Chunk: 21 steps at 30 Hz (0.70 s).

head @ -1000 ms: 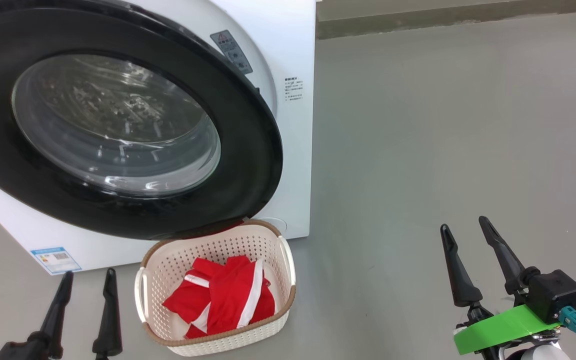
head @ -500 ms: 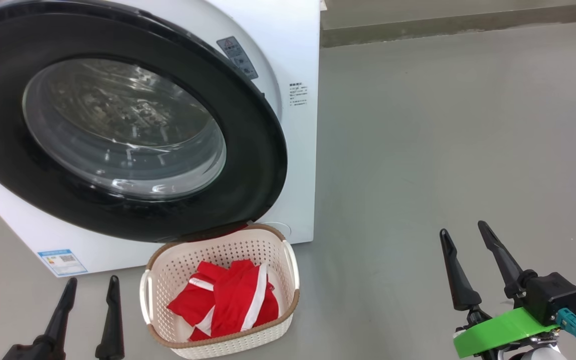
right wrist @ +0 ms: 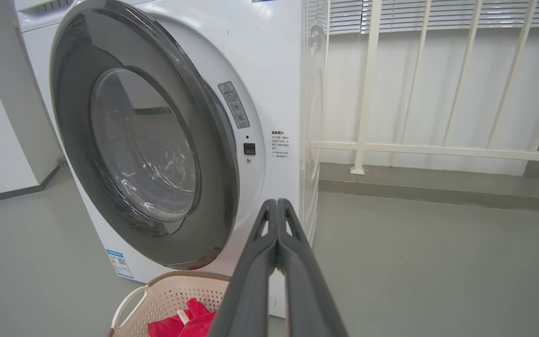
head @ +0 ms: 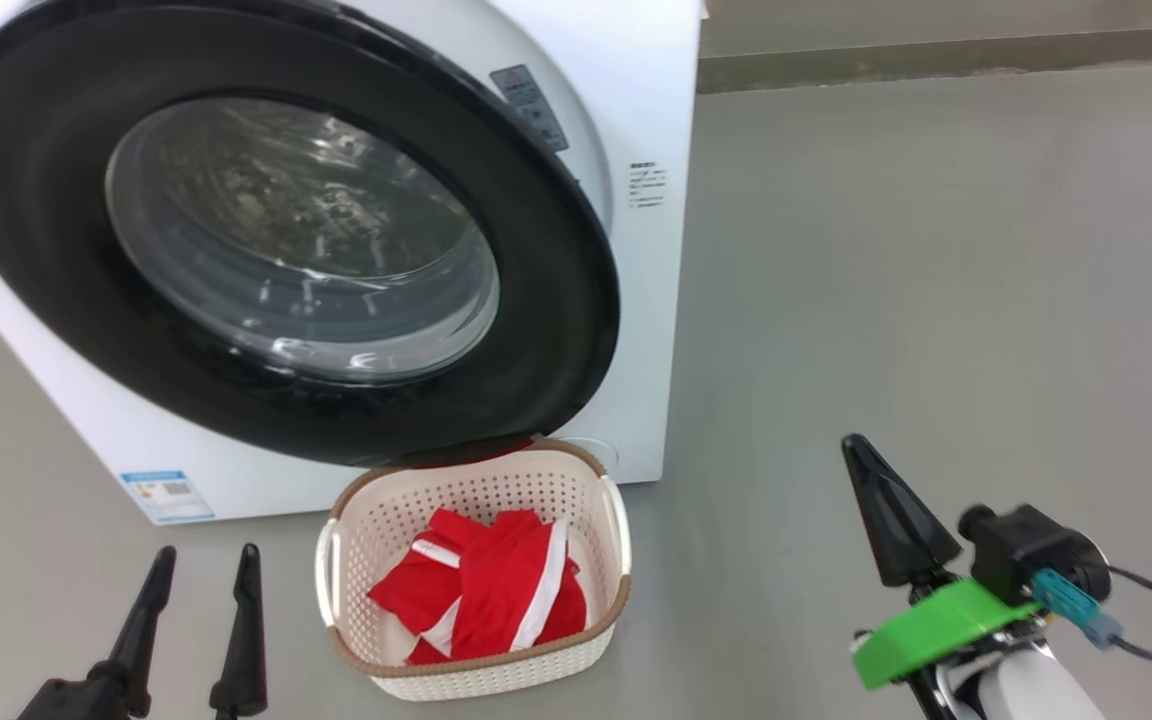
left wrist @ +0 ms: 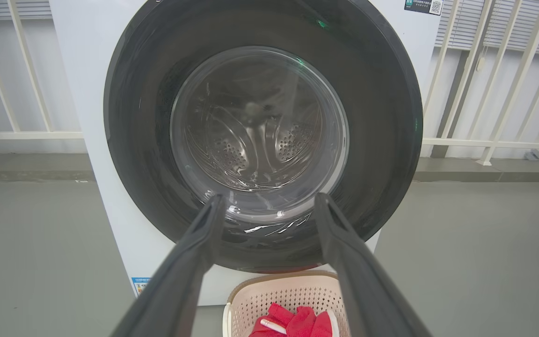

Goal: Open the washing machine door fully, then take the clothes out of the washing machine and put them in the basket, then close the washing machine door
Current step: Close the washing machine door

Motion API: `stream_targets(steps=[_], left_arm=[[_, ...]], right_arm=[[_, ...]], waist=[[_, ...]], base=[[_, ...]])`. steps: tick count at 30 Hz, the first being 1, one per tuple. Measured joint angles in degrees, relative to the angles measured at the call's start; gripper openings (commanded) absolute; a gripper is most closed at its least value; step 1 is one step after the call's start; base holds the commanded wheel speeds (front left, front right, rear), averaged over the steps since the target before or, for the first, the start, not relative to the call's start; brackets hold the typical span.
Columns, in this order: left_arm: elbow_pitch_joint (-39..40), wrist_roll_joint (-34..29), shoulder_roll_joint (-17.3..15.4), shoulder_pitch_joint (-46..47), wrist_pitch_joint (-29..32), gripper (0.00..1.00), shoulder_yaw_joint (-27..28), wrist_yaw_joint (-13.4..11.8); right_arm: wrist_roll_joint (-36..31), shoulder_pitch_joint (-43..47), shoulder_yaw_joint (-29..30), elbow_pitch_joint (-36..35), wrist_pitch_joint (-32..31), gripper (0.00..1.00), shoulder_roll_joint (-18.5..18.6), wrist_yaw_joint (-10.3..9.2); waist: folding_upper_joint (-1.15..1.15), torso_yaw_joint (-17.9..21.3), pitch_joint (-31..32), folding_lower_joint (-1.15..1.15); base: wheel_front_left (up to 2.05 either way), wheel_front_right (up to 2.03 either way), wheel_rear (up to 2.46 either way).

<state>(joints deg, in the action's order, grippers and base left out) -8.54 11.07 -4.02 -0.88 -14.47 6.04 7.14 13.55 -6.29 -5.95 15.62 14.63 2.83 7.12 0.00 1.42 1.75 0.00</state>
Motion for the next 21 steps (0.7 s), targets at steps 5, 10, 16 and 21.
stream_targets(steps=[5, 10, 16, 21], left_arm=[[0.85, 0.10, 0.05, 0.81, 0.00, 1.00, -0.62, 0.03], [1.29, 1.07, 0.12, 1.22, -0.01, 1.00, -1.24, 0.03], [1.12, 1.55, -0.03, 2.76, -0.01, 1.00, -2.54, 0.03], [1.14, 1.58, -0.23, 4.80, -0.01, 1.00, -2.83, 0.03]], right_arm=[[1.45, -4.94, -4.86, 5.08, 0.00, 0.00, 0.81, 0.00], [8.06, -12.90, -15.24, 12.33, 0.00, 0.00, 3.19, 0.00], [12.95, -22.23, -21.75, 15.68, 0.00, 0.00, 4.61, 0.00], [15.25, -28.64, -25.55, 18.90, 0.00, 0.00, 4.59, 0.00]], waist=[[0.00, -1.76, -0.57, 0.00], [0.00, -3.85, -1.85, 0.00], [0.00, -5.68, -4.05, 0.00], [0.00, -7.17, -6.37, 0.00]], base=[[0.00, 0.00, 0.00], [0.00, 0.00, 0.00], [0.00, 0.00, 0.00], [0.00, 0.00, 0.00]])
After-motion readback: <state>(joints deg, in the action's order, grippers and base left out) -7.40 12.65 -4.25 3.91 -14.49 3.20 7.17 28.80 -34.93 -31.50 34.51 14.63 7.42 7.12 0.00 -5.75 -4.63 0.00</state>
